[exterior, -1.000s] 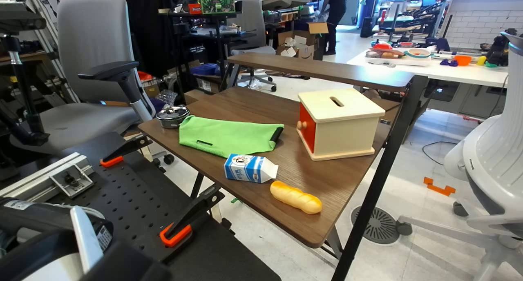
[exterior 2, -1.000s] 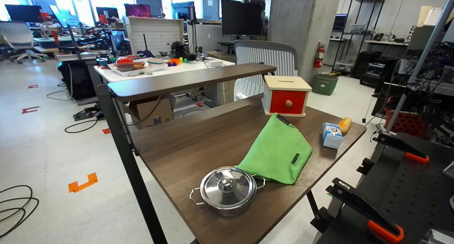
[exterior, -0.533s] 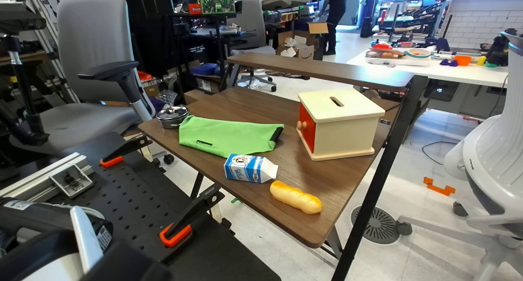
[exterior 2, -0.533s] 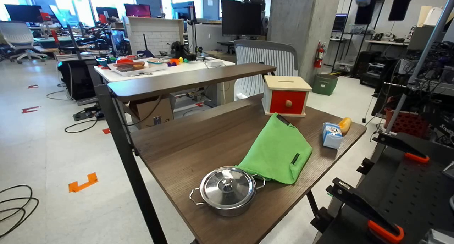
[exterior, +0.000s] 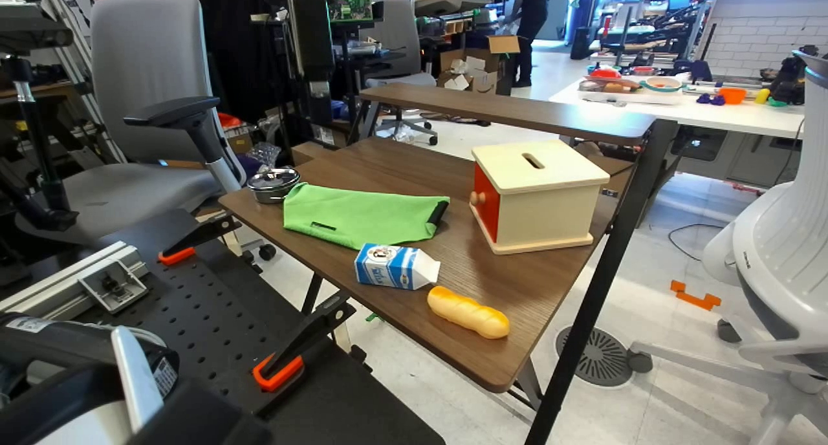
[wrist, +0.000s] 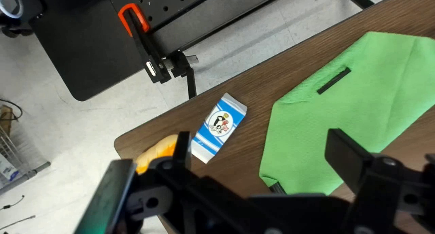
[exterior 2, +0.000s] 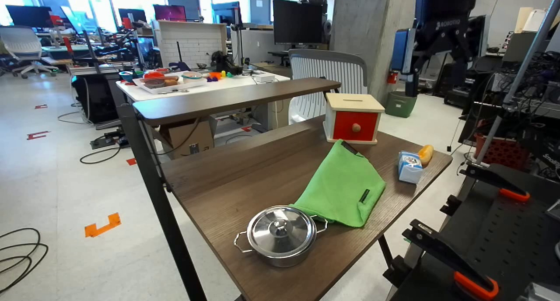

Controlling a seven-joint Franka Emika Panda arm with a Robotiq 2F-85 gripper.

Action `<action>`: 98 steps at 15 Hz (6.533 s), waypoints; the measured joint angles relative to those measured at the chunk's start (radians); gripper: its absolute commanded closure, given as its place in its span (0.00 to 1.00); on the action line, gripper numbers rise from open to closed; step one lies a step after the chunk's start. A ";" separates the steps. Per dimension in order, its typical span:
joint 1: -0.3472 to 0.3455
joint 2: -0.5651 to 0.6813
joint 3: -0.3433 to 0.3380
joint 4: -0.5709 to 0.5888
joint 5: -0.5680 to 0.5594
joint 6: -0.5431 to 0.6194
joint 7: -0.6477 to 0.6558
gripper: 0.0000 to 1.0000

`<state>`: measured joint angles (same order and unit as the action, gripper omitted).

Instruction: Pick the milk carton and move it to the left on the desk

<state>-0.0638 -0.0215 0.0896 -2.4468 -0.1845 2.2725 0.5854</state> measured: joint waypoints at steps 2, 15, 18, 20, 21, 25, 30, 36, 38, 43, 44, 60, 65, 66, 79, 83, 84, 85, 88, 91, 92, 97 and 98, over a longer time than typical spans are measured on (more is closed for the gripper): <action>-0.001 0.063 -0.042 0.018 -0.038 0.019 0.050 0.00; 0.065 0.373 -0.246 0.072 -0.183 0.259 0.440 0.00; 0.088 0.411 -0.262 0.072 -0.173 0.302 0.525 0.00; 0.097 0.428 -0.270 0.073 -0.152 0.319 0.559 0.00; 0.102 0.436 -0.273 0.074 -0.141 0.321 0.574 0.00; 0.130 0.465 -0.292 0.092 -0.129 0.330 0.641 0.00; 0.162 0.513 -0.309 0.123 -0.129 0.340 0.702 0.00; 0.185 0.565 -0.321 0.163 -0.129 0.340 0.725 0.31; 0.193 0.580 -0.325 0.176 -0.129 0.340 0.729 0.47; 0.204 0.590 -0.328 0.196 -0.125 0.339 0.734 0.80; 0.204 0.590 -0.328 0.196 -0.124 0.339 0.734 0.80; 0.212 0.226 -0.158 0.171 -0.044 0.338 0.628 0.81; 0.263 0.221 -0.034 0.176 -0.011 0.370 0.602 0.81; 0.275 0.226 -0.017 0.176 -0.009 0.382 0.594 0.81; 0.387 0.437 0.007 0.202 -0.008 0.538 0.510 0.81; 0.396 0.480 -0.015 0.226 -0.007 0.550 0.496 0.81; 0.396 0.485 -0.027 0.229 -0.005 0.551 0.491 0.81; 0.396 0.490 -0.040 0.234 -0.001 0.551 0.487 0.81; 0.393 0.522 -0.078 0.265 0.023 0.550 0.474 0.81; 0.392 0.576 -0.097 0.318 0.049 0.543 0.470 0.81; 0.392 0.596 -0.098 0.338 0.057 0.539 0.470 0.81; 0.395 0.703 -0.100 0.463 0.086 0.499 0.470 0.81; 0.396 0.722 -0.100 0.489 0.092 0.486 0.470 0.31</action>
<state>0.3318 0.7003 -0.0100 -1.9582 -0.0922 2.7584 1.0551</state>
